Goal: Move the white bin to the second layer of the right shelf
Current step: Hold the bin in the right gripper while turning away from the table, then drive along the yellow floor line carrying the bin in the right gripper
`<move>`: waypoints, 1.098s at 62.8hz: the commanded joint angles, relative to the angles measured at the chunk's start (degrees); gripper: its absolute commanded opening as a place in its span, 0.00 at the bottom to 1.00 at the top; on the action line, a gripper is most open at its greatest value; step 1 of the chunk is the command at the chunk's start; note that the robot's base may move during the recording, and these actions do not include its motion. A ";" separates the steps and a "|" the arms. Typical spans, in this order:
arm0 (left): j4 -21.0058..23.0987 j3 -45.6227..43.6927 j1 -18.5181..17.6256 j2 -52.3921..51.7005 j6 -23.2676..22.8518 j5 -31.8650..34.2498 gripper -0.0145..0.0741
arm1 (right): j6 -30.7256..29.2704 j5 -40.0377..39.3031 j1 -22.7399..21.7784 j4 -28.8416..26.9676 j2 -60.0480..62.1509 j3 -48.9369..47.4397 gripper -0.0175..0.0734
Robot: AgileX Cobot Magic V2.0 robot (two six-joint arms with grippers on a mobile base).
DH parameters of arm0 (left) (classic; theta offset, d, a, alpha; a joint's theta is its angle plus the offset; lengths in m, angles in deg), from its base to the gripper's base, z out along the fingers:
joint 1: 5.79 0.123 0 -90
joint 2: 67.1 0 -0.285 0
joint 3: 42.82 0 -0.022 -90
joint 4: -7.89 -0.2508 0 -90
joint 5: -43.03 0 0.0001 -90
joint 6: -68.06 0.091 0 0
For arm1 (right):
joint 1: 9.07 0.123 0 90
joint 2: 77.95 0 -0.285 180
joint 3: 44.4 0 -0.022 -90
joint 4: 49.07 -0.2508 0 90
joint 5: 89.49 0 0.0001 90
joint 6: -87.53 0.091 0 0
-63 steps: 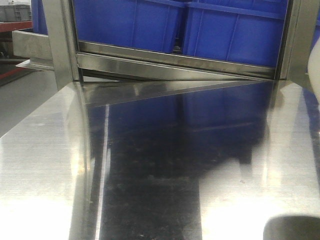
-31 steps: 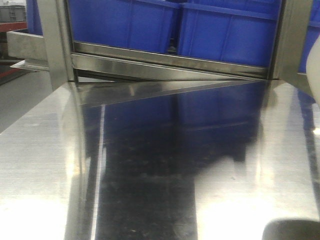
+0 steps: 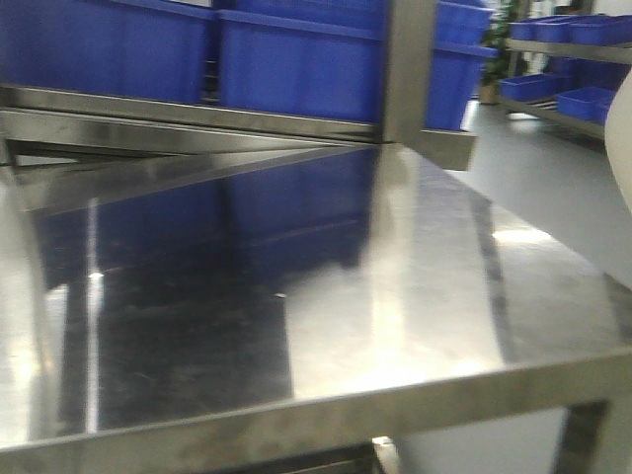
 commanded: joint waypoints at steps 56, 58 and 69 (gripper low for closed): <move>0.05 1.61 -0.36 -1.09 -0.30 5.00 0.26 | 0.07 -4.74 -0.06 0.14 -0.14 -1.80 0.25; 0.05 1.61 -0.36 -1.09 -0.30 5.00 0.26 | 0.07 -4.74 -0.06 0.14 -0.14 -1.80 0.25; 0.05 1.61 -0.36 -1.09 -0.30 5.00 0.26 | 0.07 -4.74 -0.06 0.14 -0.14 -1.80 0.25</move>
